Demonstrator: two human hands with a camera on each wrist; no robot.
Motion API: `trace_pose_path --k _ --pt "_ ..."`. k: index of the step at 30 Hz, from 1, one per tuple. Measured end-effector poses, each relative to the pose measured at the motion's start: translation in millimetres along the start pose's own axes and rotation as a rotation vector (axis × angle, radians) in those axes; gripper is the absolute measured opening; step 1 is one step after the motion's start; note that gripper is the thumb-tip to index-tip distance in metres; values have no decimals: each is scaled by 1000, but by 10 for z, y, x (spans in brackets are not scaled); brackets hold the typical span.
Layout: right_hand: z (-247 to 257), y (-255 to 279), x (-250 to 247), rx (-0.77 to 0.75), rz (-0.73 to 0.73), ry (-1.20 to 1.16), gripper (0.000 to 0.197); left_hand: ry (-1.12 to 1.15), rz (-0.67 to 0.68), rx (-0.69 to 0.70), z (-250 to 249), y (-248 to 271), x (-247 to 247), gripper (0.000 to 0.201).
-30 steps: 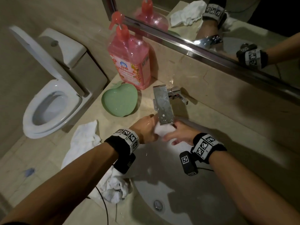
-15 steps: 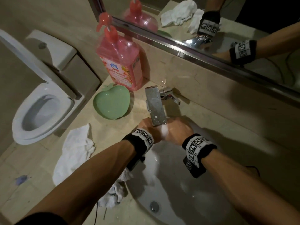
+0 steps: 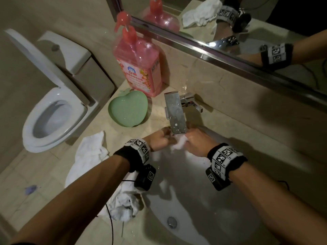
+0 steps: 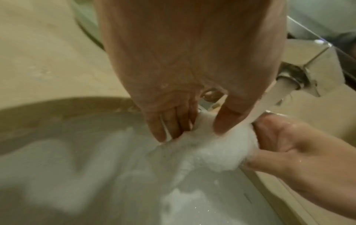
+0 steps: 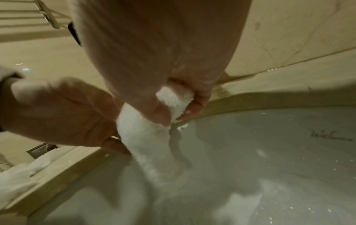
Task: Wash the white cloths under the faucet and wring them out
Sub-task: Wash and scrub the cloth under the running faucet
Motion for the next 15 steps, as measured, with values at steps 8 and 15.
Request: trace_pose_path --k 8,15 --pt "-44 78 -102 97 -134 -94 60 119 -169 73 16 201 -164 62" --pt "-235 205 -212 220 -170 -208 41 -331 -199 9 -118 258 -201 41"
Point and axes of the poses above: each hand's wrist, its own y-axis away from the middle knuckle, its own x-axis out of the palm, z = x × y, the point moved 10 cm from there along -y, towards the middle knuckle, and after that the axes turned 14 degrees about x, right-handed, at the moved point
